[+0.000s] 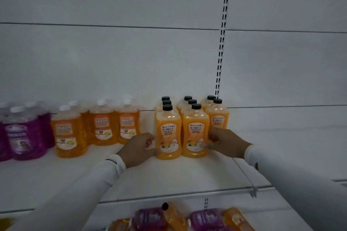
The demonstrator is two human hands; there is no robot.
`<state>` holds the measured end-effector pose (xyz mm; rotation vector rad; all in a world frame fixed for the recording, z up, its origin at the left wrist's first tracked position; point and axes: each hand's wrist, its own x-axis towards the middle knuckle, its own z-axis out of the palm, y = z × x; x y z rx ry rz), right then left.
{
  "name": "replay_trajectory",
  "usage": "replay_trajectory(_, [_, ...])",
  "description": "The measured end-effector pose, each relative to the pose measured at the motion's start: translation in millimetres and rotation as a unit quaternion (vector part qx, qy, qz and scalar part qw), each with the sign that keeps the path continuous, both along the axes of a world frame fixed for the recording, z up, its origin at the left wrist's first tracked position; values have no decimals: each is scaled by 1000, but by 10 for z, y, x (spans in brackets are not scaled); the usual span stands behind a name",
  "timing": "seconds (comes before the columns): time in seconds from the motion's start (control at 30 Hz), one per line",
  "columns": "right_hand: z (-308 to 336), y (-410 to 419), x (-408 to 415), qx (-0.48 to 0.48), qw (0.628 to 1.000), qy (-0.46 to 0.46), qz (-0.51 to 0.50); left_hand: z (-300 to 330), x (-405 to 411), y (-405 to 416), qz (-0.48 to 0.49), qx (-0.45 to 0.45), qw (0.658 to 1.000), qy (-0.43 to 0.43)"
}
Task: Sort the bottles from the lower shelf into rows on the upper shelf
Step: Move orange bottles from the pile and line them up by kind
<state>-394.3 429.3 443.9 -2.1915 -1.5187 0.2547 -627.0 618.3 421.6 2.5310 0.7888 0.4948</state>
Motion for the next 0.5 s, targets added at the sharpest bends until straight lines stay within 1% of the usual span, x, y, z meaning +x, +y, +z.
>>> replay_trajectory(0.1, [22,-157,-39,-40,998,-50,8,71,-127,-197,6,49,998,42])
replay_trajectory(0.2, [20,-322,-48,-53,995,-83,30,133,-195,-508,14,94,992,79])
replay_trajectory(0.37, [-10,-721,-38,-81,979,-169,80,99,-165,-1227,43,136,986,82])
replay_trajectory(0.5, [-102,-1112,-39,-67,969,-185,148,-53,-122,-1883,71,137,985,78])
